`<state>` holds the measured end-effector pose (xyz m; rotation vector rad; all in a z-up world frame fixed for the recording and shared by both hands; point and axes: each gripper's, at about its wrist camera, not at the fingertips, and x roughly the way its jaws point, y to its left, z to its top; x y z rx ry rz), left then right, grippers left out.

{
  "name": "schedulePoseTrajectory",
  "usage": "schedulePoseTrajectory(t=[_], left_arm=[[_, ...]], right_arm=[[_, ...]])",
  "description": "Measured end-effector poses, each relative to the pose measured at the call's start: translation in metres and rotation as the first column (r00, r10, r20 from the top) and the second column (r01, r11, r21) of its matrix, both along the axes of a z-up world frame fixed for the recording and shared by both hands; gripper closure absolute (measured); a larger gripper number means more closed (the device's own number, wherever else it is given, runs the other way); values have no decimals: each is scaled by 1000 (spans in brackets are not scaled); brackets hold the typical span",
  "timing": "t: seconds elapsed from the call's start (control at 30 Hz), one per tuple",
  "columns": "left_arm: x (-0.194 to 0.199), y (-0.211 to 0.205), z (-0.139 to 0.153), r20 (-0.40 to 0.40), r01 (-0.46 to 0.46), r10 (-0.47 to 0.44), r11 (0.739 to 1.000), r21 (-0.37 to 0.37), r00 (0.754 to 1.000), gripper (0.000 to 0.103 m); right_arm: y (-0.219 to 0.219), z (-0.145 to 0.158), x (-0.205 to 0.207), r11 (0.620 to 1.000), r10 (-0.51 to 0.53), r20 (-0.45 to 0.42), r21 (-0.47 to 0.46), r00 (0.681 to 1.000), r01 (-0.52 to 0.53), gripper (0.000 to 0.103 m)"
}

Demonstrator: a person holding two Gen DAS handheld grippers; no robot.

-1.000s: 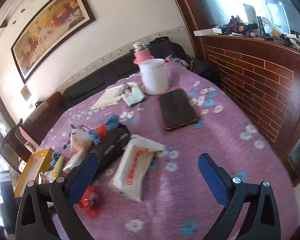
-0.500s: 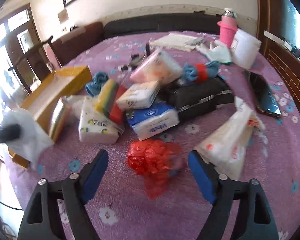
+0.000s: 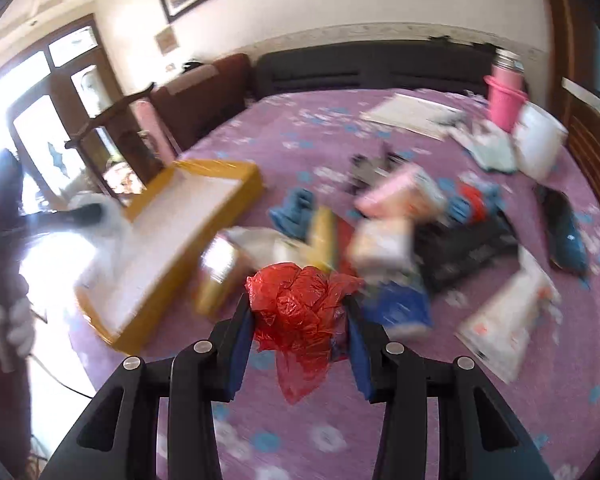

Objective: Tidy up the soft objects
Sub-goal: 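Lower the white cloth into the yellow tray with the left tool while the right tool drops the red bag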

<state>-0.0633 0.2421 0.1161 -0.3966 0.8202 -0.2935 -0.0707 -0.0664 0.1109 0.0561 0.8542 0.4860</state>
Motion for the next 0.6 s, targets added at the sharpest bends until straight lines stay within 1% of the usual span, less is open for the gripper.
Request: schedulePoseTrajectory(t=[0.03, 0.1, 0.13, 0.23, 0.3, 0.33, 0.43, 0.47, 0.5, 0.53, 0.57, 0.6], left_arm=[[16, 6, -4, -21, -11, 11, 1000, -17, 1000, 84], [41, 16, -13, -59, -26, 23, 998, -62, 998, 84], [56, 20, -19, -78, -38, 33, 997, -72, 996, 84], [91, 27, -34, -108, -80, 74, 995, -57, 991, 84], [109, 33, -43, -119, -100, 91, 992, -76, 989, 84], [116, 35, -47, -122, -103, 92, 991, -90, 988, 84], [128, 43, -55, -134, -126, 110, 985, -121, 985, 77], [130, 45, -57, -135, -134, 116, 982, -132, 984, 70], [130, 48, -57, -132, -136, 118, 981, -140, 984, 66], [129, 50, -57, -127, -144, 126, 979, -143, 984, 57], [127, 52, -56, -123, -149, 132, 979, -142, 984, 47], [125, 54, -55, -116, -152, 137, 978, -140, 984, 44]], right_arm=[[13, 3, 7, 1000, 22, 4, 6, 1000, -22, 56], [49, 6, 26, 998, 66, 28, -8, 997, -65, 56], [66, 6, 36, 996, 86, 31, -15, 996, -86, 56], [115, 3, 64, 990, 128, 52, -62, 990, -125, 56], [146, -5, 83, 984, 149, 68, -113, 987, -141, 56], [159, -9, 92, 981, 159, 62, -124, 985, -150, 56], [186, -21, 112, 973, 180, 51, -157, 982, -170, 56], [192, -24, 117, 970, 184, 50, -171, 982, -173, 55], [198, -27, 124, 967, 187, 53, -186, 981, -174, 53], [203, -29, 129, 965, 191, 56, -196, 980, -176, 50], [208, -32, 134, 962, 194, 61, -208, 979, -178, 46], [209, -34, 137, 960, 190, 61, -218, 980, -173, 36]])
